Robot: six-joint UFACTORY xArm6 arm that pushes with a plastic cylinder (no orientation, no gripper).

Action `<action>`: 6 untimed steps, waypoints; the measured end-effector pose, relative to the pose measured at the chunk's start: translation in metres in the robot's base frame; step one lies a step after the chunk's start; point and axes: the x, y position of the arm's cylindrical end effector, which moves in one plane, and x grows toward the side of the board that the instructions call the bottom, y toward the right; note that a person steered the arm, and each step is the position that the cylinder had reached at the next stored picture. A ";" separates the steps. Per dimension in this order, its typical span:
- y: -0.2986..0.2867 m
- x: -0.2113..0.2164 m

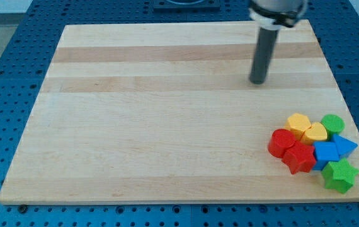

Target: Place the arm below the green star

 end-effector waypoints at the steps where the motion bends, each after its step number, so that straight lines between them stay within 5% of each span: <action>1: 0.059 0.010; 4: 0.169 0.111; 6: 0.149 0.216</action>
